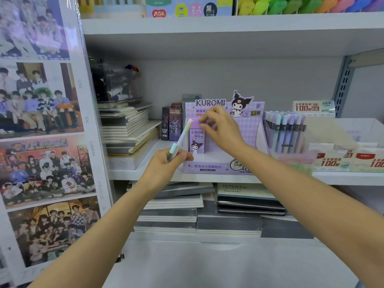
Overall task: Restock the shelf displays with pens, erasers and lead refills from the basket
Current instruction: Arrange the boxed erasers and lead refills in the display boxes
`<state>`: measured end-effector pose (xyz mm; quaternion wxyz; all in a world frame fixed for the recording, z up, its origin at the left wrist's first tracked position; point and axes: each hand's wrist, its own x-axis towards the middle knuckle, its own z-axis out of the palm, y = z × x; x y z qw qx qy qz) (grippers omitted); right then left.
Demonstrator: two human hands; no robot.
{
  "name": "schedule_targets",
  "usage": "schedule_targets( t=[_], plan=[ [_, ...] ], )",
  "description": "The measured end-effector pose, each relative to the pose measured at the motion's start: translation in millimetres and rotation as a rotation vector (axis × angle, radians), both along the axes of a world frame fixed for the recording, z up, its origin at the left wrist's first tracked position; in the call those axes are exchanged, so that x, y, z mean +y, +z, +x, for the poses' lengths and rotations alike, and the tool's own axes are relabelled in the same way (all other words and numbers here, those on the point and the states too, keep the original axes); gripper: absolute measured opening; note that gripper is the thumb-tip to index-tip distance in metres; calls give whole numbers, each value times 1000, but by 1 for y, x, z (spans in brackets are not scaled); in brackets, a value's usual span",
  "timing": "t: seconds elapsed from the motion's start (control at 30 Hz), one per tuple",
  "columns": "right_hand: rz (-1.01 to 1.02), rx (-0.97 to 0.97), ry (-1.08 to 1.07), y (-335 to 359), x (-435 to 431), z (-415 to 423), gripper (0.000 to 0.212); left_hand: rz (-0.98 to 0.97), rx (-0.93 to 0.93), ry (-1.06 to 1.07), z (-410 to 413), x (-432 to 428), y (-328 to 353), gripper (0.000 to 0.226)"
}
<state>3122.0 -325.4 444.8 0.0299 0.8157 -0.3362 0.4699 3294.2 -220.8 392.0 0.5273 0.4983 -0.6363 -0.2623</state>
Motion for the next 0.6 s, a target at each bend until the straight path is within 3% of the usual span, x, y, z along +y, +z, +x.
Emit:
schedule_targets(
  t=[0.1,0.2,0.27,0.4,0.53,0.6],
  plan=[
    [54,-105,63,13,11,-7,16,-8,0,3,-1,2,2,24],
    [315,-353,404,21,37,-15,18,-25,-7,1,-8,4,8,25],
    [468,-398,585,20,54,-18,17,-29,-16,-2,-17,8,14,25],
    [475,-379,610,20,71,-33,10,-26,-38,-103,-40,15,21,20],
    [536,-587,567,26,77,-71,6,0,210,-231,-47,23,26,14],
    [572,-593,532,24,80,-93,6,-30,313,-216,-50,24,28,15]
  ],
)
